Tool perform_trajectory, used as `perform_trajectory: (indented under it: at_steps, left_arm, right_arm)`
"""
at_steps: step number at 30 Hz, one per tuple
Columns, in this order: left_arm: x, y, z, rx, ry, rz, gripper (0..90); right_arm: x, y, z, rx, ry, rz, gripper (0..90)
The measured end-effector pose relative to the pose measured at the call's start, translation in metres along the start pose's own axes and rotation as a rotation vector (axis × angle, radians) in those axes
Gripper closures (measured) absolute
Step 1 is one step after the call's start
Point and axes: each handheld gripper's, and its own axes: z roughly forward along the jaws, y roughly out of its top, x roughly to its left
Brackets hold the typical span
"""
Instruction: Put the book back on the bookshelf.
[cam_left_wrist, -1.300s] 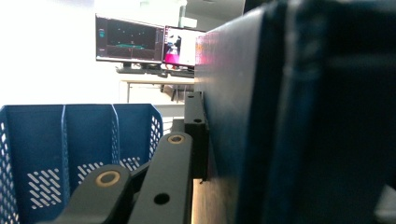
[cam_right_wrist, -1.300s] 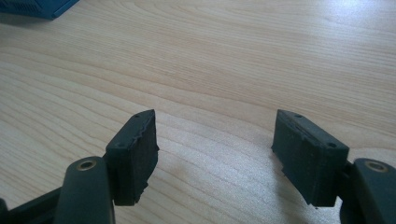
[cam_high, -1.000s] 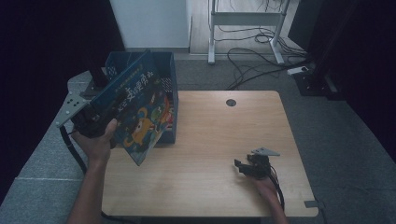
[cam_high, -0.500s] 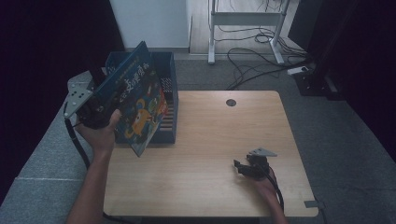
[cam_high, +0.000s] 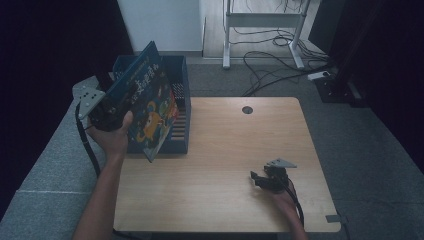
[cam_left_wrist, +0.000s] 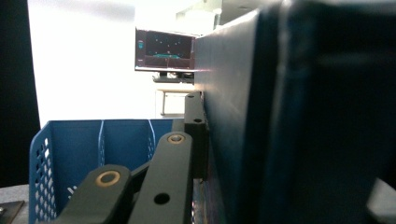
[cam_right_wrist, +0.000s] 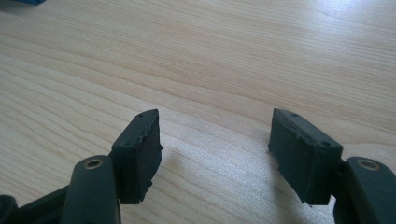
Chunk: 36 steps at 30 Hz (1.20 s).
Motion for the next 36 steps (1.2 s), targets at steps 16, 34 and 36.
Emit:
perform_trajectory:
  at_steps: [16, 34, 36]
  left_arm:
    - [0.004, -0.004, 0.018, 0.015, 0.020, 0.003, 82.2]
    - [-0.003, -0.001, 0.050, 0.024, 0.047, 0.012, 82.2]
    - [-0.003, 0.000, 0.052, 0.023, 0.055, 0.018, 82.2]
  right_arm:
    - [0.000, 0.000, 0.000, 0.000, -0.003, -0.002, 33.7]
    - [0.000, -0.001, -0.001, 0.000, -0.005, -0.001, 33.8]
    - [0.001, -0.001, -0.001, 0.000, -0.006, -0.001, 33.8]
